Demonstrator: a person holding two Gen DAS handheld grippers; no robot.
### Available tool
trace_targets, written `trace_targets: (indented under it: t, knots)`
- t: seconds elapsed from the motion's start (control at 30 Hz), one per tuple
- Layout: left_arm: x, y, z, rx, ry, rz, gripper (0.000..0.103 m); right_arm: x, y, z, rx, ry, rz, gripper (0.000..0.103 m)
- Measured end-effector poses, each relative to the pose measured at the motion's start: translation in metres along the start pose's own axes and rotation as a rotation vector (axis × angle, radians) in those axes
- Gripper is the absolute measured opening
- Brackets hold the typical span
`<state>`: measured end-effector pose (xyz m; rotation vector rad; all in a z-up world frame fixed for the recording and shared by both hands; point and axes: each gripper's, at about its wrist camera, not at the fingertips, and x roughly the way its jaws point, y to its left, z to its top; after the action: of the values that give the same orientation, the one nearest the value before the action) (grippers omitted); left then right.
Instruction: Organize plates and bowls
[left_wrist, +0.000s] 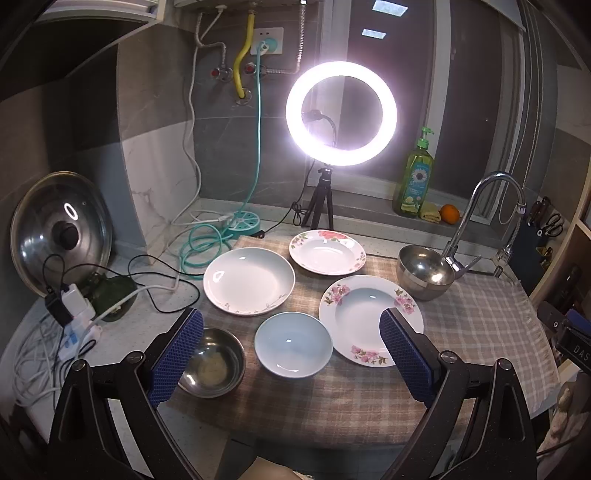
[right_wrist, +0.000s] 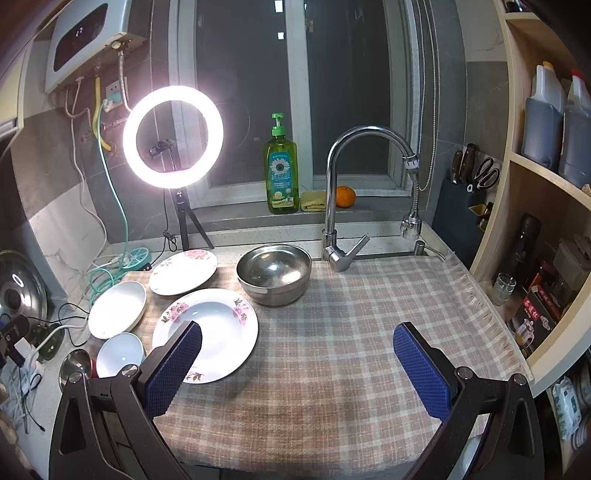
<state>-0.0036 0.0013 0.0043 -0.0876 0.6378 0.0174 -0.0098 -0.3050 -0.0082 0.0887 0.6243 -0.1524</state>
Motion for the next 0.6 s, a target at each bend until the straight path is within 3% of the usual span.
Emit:
trace_targets:
  t: [0.6]
  knots:
    - [-0.0012, -0.0010, 0.0016, -0.003, -0.007, 0.000, 0.097, -0.0035, -0.0016, 0.0029, 0.000, -0.006, -0.002, 0.102]
